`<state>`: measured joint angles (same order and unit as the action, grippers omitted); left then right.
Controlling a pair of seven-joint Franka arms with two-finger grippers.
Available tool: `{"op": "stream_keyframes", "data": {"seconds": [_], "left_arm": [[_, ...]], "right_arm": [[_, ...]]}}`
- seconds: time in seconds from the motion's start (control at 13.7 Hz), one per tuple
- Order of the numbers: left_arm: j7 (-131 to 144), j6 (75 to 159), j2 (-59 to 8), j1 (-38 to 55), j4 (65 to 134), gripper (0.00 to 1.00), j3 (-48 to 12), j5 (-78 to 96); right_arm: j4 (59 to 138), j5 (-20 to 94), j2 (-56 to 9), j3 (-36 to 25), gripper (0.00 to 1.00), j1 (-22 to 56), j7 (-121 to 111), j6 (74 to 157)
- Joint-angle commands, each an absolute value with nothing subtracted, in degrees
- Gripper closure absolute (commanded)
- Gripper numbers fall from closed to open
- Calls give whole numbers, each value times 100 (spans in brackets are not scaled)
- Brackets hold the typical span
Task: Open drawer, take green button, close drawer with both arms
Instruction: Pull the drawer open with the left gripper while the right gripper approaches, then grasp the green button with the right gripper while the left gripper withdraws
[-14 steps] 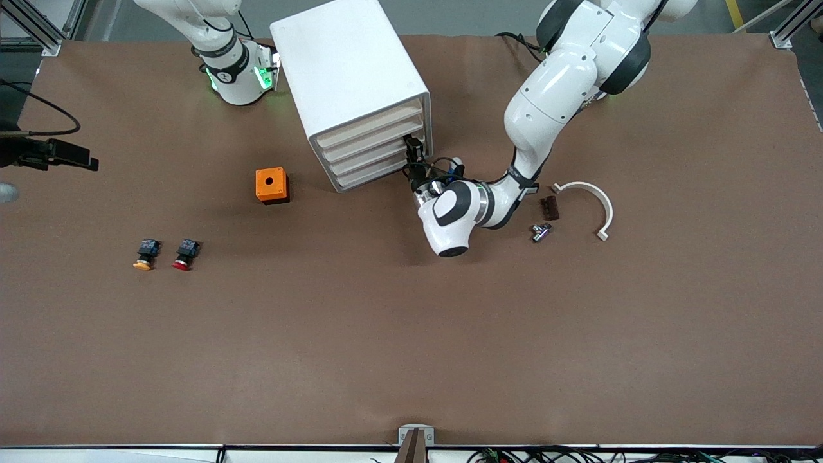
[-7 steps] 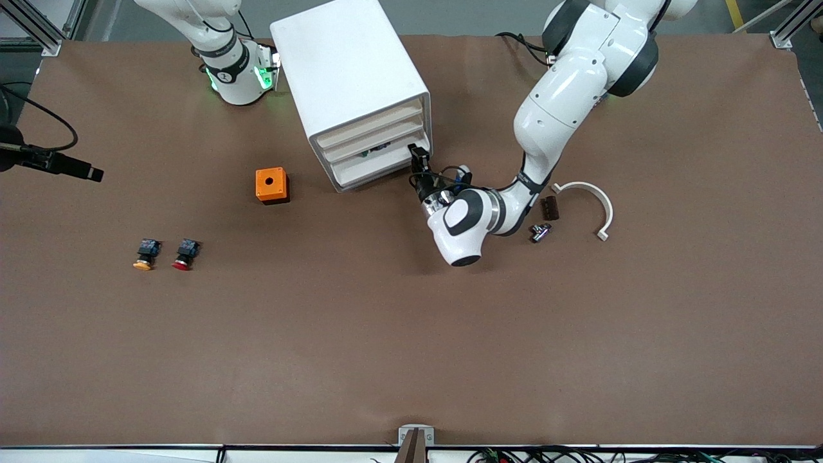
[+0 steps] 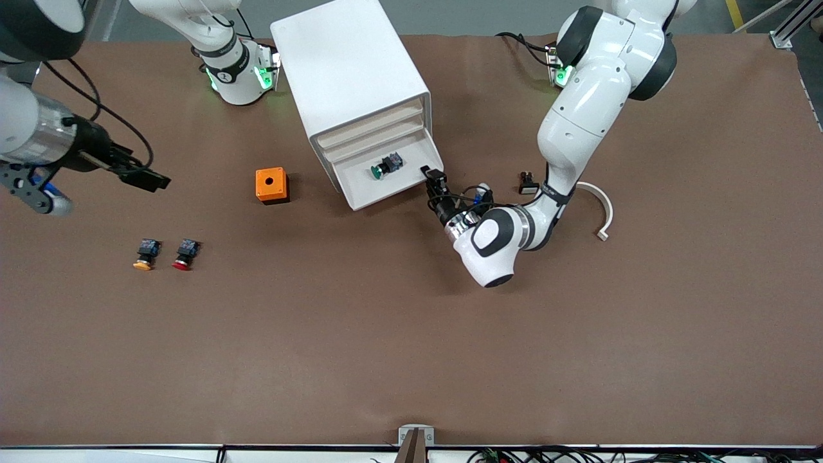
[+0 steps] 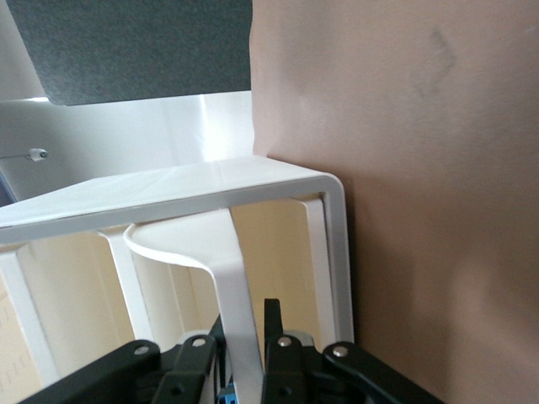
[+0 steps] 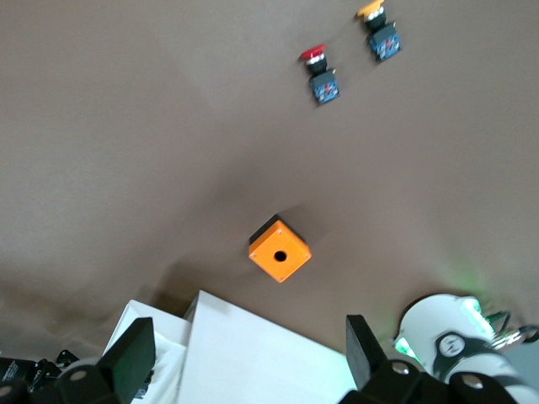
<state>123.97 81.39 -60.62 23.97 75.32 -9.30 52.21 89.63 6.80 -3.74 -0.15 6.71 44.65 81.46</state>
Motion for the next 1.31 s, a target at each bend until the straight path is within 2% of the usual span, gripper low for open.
{"op": "stream_keyframes", "data": {"seconds": [0.0,0.51,0.58,0.66,0.73,0.8,1.02,1.24], "left_arm": [[12428,8165,-6065,2329,7427,83,-774,5247],[12252,8411,-6091,2188,7392,71,-615,5256],[12235,8411,-6091,2180,7392,55,-615,5256],[12217,8420,-6073,2188,7392,44,-615,5273],[12165,8429,-6038,2188,7392,13,-633,5273],[12068,8455,-6012,2188,7383,0,-676,5273],[11613,8490,-5872,2084,7374,0,-729,5282],[11032,8438,-5792,1619,7209,0,-1158,5309]], "right_arm": [[9087,765,-317,-62,0,1070,5244,8287],[9729,756,-281,-62,0,2661,7432,9289],[9729,738,-325,-62,0,2915,7731,9429],[9747,703,-421,-62,0,3179,7969,9570],[9773,694,-535,-70,0,3443,8172,9719],[9817,694,-623,-70,0,3628,8374,9895],[9932,677,-983,-70,0,4006,8876,10536],[9923,274,-1615,-70,0,4455,9350,10985]]}}
